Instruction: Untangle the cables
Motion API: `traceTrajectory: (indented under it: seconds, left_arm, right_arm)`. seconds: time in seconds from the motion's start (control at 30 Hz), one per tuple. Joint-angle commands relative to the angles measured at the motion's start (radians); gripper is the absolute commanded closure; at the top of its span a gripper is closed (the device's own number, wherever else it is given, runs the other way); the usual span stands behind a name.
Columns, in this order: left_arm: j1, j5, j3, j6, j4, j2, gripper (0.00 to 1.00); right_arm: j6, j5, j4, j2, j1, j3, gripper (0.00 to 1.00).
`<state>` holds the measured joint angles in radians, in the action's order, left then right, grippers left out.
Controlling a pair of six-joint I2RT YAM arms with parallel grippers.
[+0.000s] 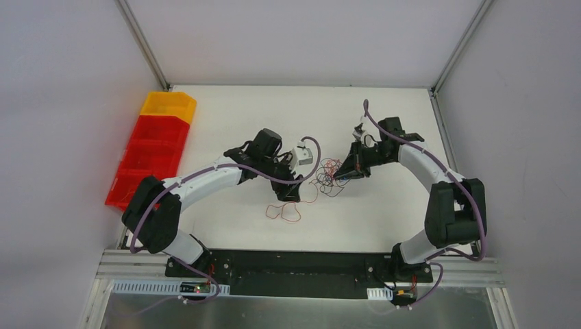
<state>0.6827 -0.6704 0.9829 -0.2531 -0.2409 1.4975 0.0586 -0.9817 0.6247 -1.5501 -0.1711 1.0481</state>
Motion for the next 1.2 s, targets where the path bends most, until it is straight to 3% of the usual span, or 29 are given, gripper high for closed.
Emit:
traceTrajectory:
  seconds: [0.0, 0.37, 0.67, 0.9, 0.97, 1.0, 1.07, 1.17]
  left_arm:
    - [0.056, 0.003, 0.063, -0.219, 0.046, -0.002, 0.37]
    - [0.098, 0.065, 0.03, -0.299, 0.149, 0.023, 0.58]
    - [0.131, 0.071, 0.051, -0.306, 0.194, 0.044, 0.59]
    - [0.133, 0.088, 0.051, -0.315, 0.155, 0.029, 0.84]
    - [0.133, 0.086, 0.034, -0.317, 0.149, 0.006, 0.82]
    - [0.133, 0.083, 0.027, -0.316, 0.149, -0.004, 0.78]
    - [0.134, 0.079, 0.019, -0.305, 0.148, -0.015, 0.61]
    - [0.141, 0.086, 0.02, -0.31, 0.149, -0.012, 0.54]
  right_arm:
    - [-0.04, -0.014, 0.039, 0.062, -0.028, 0.001, 1.0]
    - [-0.051, -0.031, 0.068, 0.094, -0.055, 0.01, 1.0]
    - [-0.05, -0.028, 0.068, 0.088, -0.059, 0.016, 1.0]
    - [-0.052, -0.016, 0.07, 0.094, -0.058, 0.013, 1.0]
    - [-0.049, -0.014, 0.067, 0.094, -0.058, 0.013, 1.0]
    - [-0.046, -0.013, 0.065, 0.093, -0.058, 0.014, 1.0]
    - [-0.039, -0.016, 0.059, 0.088, -0.058, 0.018, 1.0]
    - [-0.032, -0.024, 0.059, 0.084, -0.058, 0.025, 1.0]
